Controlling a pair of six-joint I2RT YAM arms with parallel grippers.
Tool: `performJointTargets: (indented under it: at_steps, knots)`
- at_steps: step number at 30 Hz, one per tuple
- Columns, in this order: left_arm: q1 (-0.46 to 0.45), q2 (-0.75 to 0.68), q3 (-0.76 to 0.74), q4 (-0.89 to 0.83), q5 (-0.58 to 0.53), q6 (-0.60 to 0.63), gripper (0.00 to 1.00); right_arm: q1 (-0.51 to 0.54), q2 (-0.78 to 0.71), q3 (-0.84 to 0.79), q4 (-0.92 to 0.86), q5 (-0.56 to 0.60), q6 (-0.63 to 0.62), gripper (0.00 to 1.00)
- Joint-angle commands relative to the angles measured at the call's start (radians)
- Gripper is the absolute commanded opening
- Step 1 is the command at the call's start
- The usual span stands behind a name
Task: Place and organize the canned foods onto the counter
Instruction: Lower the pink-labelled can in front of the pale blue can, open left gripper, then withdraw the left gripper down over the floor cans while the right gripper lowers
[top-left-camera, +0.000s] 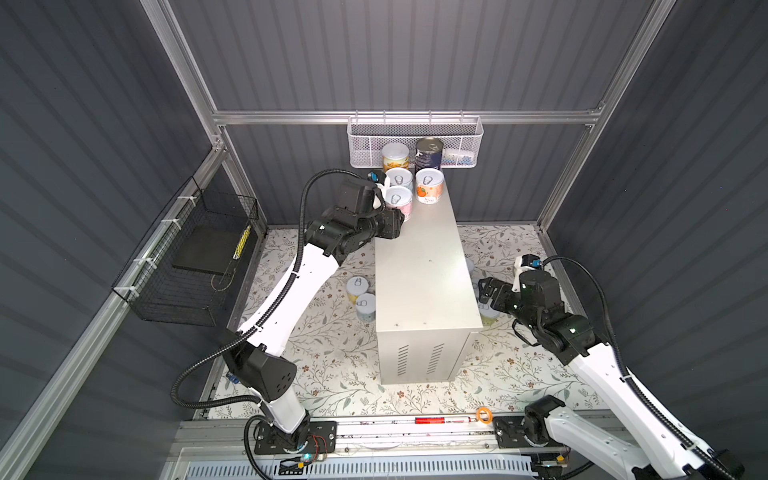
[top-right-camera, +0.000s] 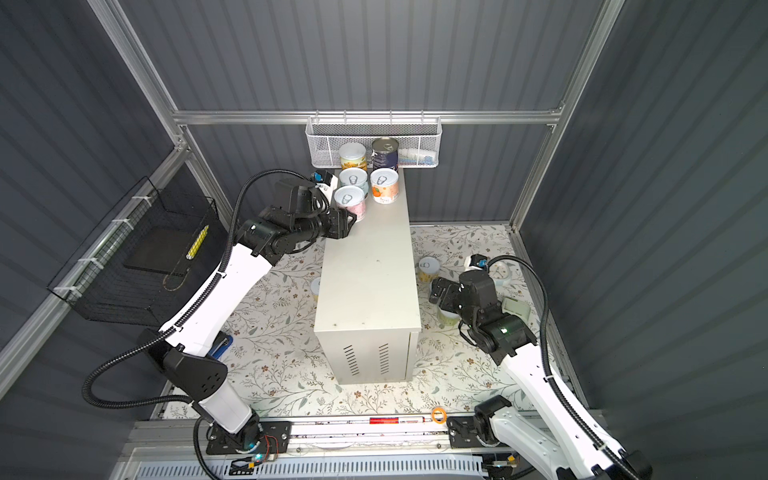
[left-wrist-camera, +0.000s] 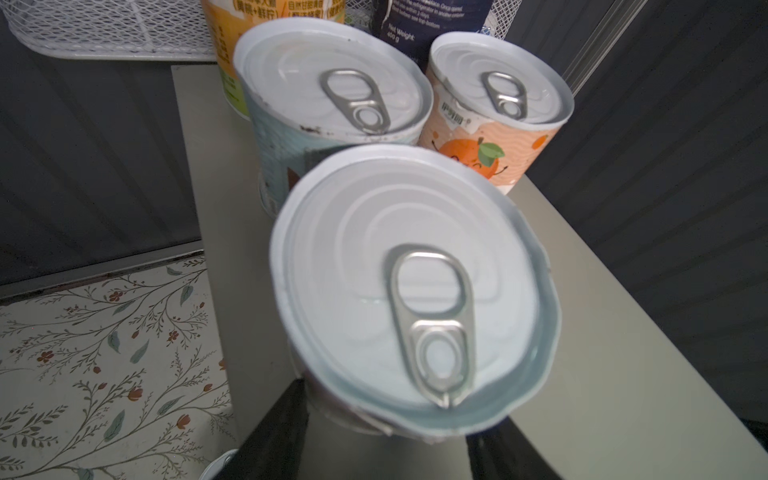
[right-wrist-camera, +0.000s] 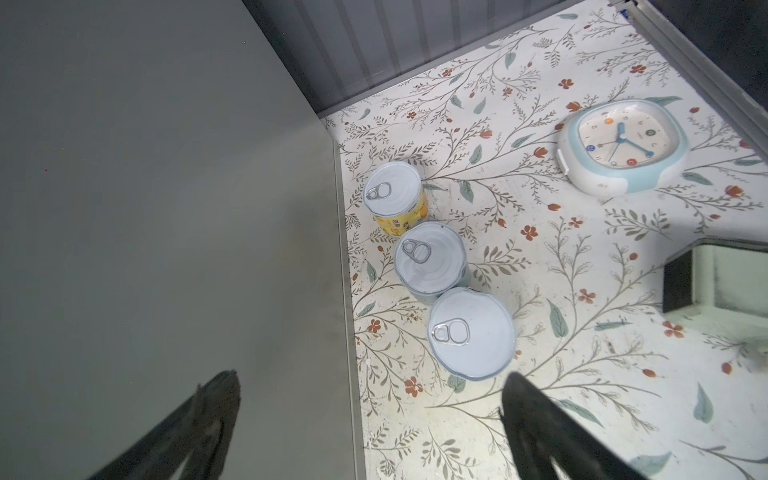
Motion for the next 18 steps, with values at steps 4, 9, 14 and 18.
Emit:
performJointTargets:
  at_steps: [4, 9, 14, 18]
  knots:
    - [-0.005, 0.037, 0.017, -0.047, -0.015, 0.005, 0.61, -0.004, 0.012, 0.014, 0.014, -0.004, -0.017, 0.99]
    - [-0.005, 0.011, -0.017, -0.047, -0.028, 0.011, 0.78, -0.005, 0.010, 0.023, 0.003, -0.004, -0.026, 0.99]
    - [-0.005, -0.086, -0.096, -0.092, -0.086, 0.053, 0.99, -0.005, -0.007, 0.051, -0.053, 0.013, -0.050, 0.99]
    - [-0.005, -0.215, -0.208, -0.087, -0.103, 0.071, 0.99, -0.008, -0.033, 0.053, -0.082, 0.017, -0.067, 0.99]
